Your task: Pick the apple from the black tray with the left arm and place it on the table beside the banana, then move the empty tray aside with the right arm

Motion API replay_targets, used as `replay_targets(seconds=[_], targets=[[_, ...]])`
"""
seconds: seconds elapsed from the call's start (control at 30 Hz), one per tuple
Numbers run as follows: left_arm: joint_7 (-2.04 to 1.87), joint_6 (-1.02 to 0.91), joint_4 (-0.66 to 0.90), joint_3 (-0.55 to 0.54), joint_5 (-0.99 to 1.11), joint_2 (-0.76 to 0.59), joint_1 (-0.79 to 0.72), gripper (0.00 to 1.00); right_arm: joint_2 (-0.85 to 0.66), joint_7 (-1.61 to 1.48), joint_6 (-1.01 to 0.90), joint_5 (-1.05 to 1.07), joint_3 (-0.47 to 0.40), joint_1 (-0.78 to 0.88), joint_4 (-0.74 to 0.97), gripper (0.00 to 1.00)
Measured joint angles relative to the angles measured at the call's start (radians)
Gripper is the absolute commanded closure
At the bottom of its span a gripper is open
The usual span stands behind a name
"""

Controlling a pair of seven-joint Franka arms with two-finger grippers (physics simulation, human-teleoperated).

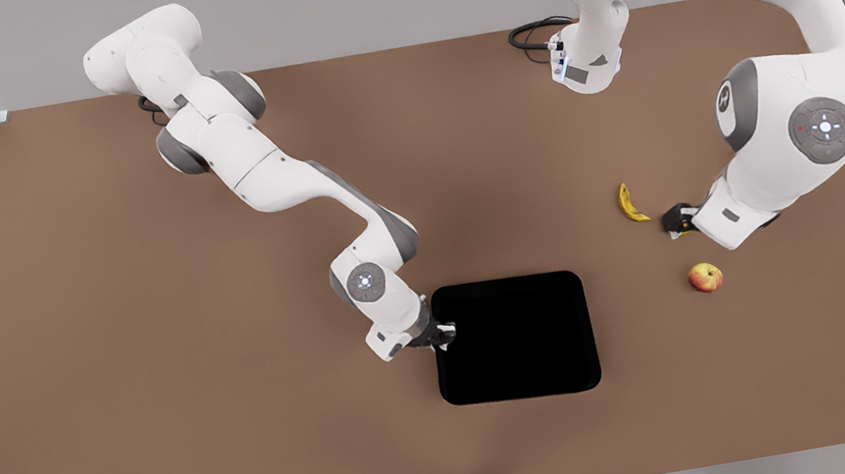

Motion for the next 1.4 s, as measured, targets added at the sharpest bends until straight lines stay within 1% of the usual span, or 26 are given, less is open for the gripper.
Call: replay_targets(seconds=[0.07,0.1,0.17,0.27,0.33,0.4,0.47,0.53,0.63,0.7,0.77,0.97,1.1,1.3,1.33,1.37,1.4], targets=[[-0.007,-0.007,-0.001,0.001,0.000,0.001,0.004,0.00,-0.001,-0.007,0.000,0.000,0.007,0.000,0.000,0.79],[-0.011,-0.010,-0.003,0.002,0.001,0.001,0.005,0.00,-0.005,-0.012,-0.002,0.002,0.015,-0.001,0.000,0.88],[-0.017,-0.016,-0.005,0.005,0.000,0.000,0.013,0.00,-0.016,-0.022,-0.012,0.007,0.030,-0.003,0.000,0.92],[-0.025,-0.021,-0.006,0.006,0.000,-0.001,0.016,0.00,-0.078,-0.043,-0.065,0.012,0.046,-0.021,0.000,0.91],[-0.030,-0.024,-0.006,0.005,0.000,-0.001,0.015,0.00,-0.167,-0.065,-0.156,0.014,0.051,-0.057,0.000,0.90],[-0.034,-0.026,-0.006,0.004,-0.002,-0.001,0.014,0.00,-0.252,-0.093,-0.286,0.014,0.041,-0.092,0.000,0.89],[-0.039,-0.027,-0.006,0.001,-0.004,-0.001,0.005,0.00,-0.332,-0.132,-0.439,0.013,-0.018,-0.106,0.000,0.89],[-0.043,-0.029,-0.006,0.001,-0.006,-0.001,0.007,0.00,-0.398,-0.178,-0.592,0.011,-0.101,-0.109,0.000,0.89],[-0.047,-0.030,-0.007,0.003,-0.006,0.000,0.012,0.00,-0.448,-0.274,-0.776,0.008,-0.273,-0.111,0.000,0.89],[-0.049,-0.031,-0.008,0.003,-0.004,0.001,0.013,0.00,-0.465,-0.353,-0.859,0.008,-0.355,-0.138,0.000,0.89],[-0.052,-0.031,-0.007,0.003,-0.002,0.001,0.012,0.00,-0.474,-0.438,-0.920,0.008,-0.397,-0.182,0.000,0.89],[-0.057,-0.031,-0.007,0.003,0.001,0.001,0.011,0.00,-0.513,-0.673,-1.019,0.016,-0.432,-0.303,-0.001,0.88],[-0.060,-0.031,-0.006,0.003,0.001,0.001,0.009,0.00,-0.467,-0.807,-1.030,0.022,-0.423,-0.390,-0.010,0.87],[-0.064,-0.030,-0.002,0.003,-0.009,0.002,0.008,0.00,-0.350,-0.956,-0.973,0.024,-0.421,-0.434,-0.016,0.83],[-0.065,-0.029,-0.002,0.003,-0.010,0.003,0.009,0.00,-0.331,-0.977,-0.959,0.023,-0.422,-0.437,-0.016,0.80],[-0.066,-0.030,-0.003,0.003,-0.011,0.005,0.004,0.00,-0.315,-0.997,-0.947,0.022,-0.422,-0.439,-0.017,0.75],[-0.067,-0.030,-0.009,0.002,-0.011,0.006,-0.003,0.00,-0.301,-1.015,-0.936,0.021,-0.424,-0.439,-0.017,0.64]])
